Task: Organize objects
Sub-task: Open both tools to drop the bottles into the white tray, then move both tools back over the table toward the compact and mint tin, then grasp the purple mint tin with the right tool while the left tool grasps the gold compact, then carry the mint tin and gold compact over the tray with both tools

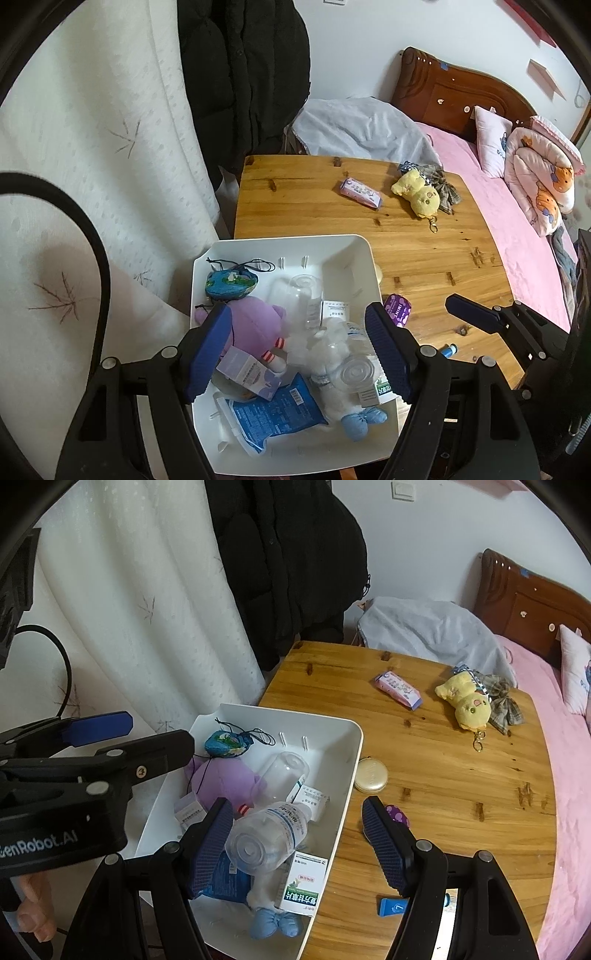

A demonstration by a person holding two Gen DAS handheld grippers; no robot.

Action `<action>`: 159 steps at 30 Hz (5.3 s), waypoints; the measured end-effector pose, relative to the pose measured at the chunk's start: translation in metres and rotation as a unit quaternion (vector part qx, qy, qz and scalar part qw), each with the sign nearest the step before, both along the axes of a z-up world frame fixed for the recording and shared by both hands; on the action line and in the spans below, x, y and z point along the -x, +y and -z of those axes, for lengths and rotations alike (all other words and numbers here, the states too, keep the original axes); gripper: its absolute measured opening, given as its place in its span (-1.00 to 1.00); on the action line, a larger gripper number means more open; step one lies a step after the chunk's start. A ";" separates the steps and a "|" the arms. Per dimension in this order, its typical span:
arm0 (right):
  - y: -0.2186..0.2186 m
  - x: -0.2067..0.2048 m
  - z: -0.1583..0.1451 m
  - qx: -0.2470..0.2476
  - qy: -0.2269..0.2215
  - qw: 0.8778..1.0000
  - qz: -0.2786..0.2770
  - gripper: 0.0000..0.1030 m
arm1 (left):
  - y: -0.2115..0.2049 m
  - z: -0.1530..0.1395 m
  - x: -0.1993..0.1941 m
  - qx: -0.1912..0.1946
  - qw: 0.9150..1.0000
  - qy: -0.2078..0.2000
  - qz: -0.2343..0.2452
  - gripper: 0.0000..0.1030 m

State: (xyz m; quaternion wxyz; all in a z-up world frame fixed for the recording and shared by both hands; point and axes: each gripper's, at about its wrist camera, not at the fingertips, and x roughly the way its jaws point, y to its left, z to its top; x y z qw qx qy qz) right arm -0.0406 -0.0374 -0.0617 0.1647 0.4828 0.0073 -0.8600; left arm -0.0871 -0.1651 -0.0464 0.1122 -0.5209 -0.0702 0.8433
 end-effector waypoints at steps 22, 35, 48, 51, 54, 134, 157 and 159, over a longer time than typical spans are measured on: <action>0.132 -0.013 -0.003 0.009 0.041 0.995 0.091 0.43 | 0.083 -0.044 0.040 -0.013 0.999 0.022 0.048 0.51; 0.174 -0.006 0.044 0.002 0.013 0.999 0.033 0.43 | 0.147 -0.026 0.074 0.022 0.996 -0.021 0.085 0.52; 0.148 0.014 0.117 0.032 0.038 0.994 -0.097 0.50 | 0.228 0.067 0.095 0.188 0.922 -0.094 0.325 0.69; 0.136 0.017 0.135 0.019 0.041 0.991 -0.130 0.50 | 0.239 0.096 0.100 0.206 0.894 -0.129 0.377 0.69; 0.124 0.020 0.151 0.010 0.034 0.988 -0.151 0.50 | 0.248 0.118 0.101 0.230 0.861 -0.154 0.427 0.69; 0.077 -0.044 0.004 0.025 0.151 0.987 -0.040 0.24 | 0.112 0.000 0.077 0.075 0.955 -0.101 0.270 0.14; -0.002 -0.045 -0.009 0.031 0.118 0.990 -0.065 0.24 | -0.020 0.008 0.010 0.026 0.995 -0.096 0.012 0.14; -0.007 -0.045 -0.008 0.034 0.113 0.991 -0.066 0.24 | -0.026 0.011 0.007 0.018 0.995 -0.098 -0.001 0.14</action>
